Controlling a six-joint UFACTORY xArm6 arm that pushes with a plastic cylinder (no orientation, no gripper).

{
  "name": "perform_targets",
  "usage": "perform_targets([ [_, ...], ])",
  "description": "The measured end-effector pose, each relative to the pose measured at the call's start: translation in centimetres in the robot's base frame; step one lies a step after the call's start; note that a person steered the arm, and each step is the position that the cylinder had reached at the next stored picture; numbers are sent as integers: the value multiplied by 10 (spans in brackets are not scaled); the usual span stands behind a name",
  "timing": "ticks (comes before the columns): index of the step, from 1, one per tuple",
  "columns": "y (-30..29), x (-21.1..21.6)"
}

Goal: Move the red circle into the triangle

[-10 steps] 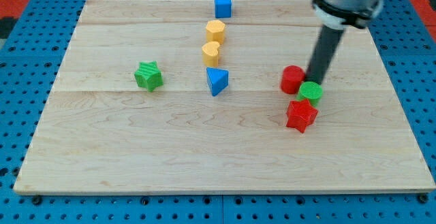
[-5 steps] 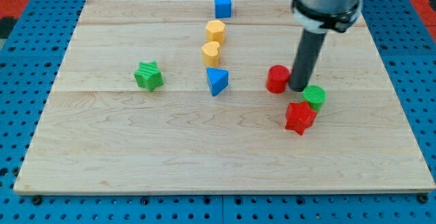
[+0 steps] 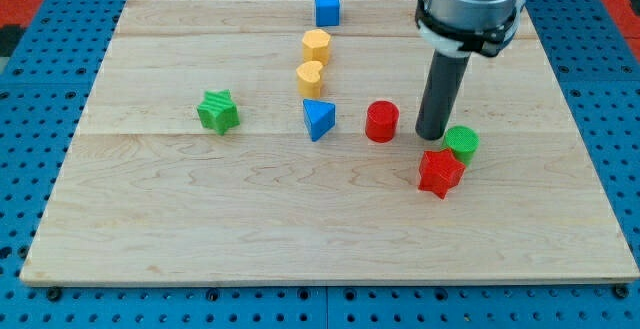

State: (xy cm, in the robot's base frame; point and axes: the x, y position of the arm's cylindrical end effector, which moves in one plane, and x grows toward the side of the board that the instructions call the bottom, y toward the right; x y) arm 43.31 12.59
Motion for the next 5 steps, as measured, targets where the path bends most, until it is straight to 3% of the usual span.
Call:
perform_targets([
  [1, -26, -16],
  [3, -89, 42],
  [5, -66, 46],
])
